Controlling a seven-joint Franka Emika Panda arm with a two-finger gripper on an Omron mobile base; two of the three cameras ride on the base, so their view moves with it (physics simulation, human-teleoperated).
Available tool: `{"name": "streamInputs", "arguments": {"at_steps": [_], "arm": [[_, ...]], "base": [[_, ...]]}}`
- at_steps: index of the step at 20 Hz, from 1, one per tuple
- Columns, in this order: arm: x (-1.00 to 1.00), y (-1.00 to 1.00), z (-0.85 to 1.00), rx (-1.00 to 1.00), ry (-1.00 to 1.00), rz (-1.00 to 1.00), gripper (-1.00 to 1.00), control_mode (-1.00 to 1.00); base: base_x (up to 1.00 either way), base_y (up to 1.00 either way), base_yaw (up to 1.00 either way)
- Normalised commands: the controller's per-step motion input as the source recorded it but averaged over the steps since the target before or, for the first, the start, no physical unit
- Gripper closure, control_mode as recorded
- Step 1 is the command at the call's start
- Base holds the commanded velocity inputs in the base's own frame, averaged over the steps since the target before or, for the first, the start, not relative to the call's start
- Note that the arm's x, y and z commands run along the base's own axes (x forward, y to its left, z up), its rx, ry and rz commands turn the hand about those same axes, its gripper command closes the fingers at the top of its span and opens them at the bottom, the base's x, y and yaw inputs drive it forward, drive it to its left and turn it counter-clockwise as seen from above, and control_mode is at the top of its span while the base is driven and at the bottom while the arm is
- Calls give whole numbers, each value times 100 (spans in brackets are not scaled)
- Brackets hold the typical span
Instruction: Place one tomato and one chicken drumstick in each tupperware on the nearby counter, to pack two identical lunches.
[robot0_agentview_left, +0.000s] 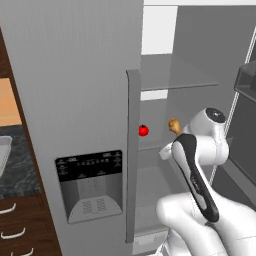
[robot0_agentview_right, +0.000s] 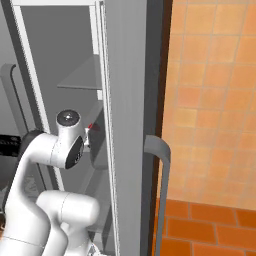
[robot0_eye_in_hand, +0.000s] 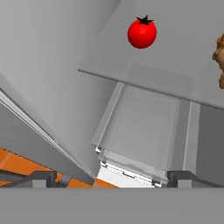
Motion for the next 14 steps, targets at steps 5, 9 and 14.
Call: {"name": "streamInputs", "arguments": {"at_steps": [5, 9, 14], "arm": [[52, 10, 17, 4, -9, 20, -100, -100], [84, 10, 28, 1, 0, 18, -100, -100], [88, 0, -5, 1, -1, 16, -100, -100]], "base": [[0, 0, 0], [0, 0, 0], [0, 0, 0]]}}
